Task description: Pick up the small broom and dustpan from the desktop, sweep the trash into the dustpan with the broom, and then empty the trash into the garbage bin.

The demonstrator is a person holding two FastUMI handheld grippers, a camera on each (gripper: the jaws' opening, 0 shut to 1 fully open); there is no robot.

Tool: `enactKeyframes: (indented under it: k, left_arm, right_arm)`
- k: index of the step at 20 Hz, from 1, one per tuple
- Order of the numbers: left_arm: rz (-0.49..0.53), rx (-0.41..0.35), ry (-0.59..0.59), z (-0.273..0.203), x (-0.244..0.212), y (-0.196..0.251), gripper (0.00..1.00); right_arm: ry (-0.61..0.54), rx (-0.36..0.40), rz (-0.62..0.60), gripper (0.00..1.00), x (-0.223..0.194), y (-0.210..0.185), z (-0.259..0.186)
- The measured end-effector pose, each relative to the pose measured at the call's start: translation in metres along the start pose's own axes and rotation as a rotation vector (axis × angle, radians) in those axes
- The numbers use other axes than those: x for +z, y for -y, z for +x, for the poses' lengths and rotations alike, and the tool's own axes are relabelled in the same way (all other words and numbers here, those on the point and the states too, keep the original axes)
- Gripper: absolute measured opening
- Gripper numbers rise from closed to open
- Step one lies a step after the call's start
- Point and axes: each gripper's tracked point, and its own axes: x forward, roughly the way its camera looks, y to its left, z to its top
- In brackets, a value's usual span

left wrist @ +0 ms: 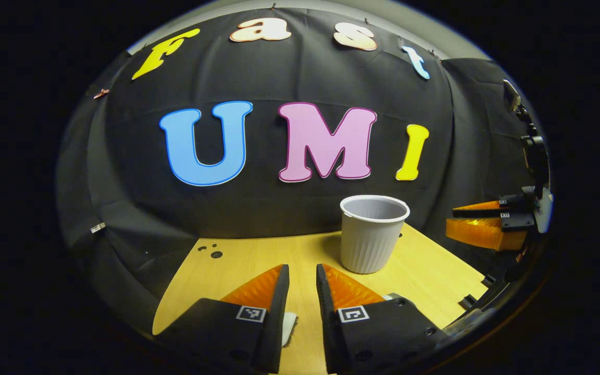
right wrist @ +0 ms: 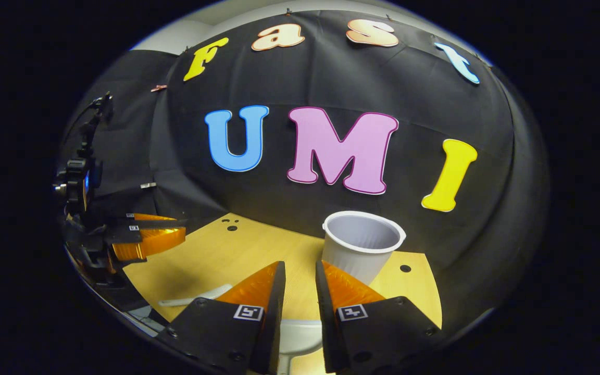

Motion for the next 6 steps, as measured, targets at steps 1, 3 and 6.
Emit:
enactKeyframes:
  k: [1,3,6]
  left_arm:
    - [-0.014,0.029,-0.013,0.001,-0.004,0.002,0.36]
    - [-0.029,0.091,-0.028,0.001,-0.007,0.001,0.34]
    - [-0.048,0.204,-0.038,-0.004,-0.007,-0.003,0.36]
  right_arm:
    - [-0.003,0.026,-0.006,0.37,-0.002,0.002,0.0]
    - [-0.005,0.08,-0.011,0.37,-0.005,0.006,0.001]
    - [-0.027,0.135,-0.013,0.37,-0.016,0.012,0.006]
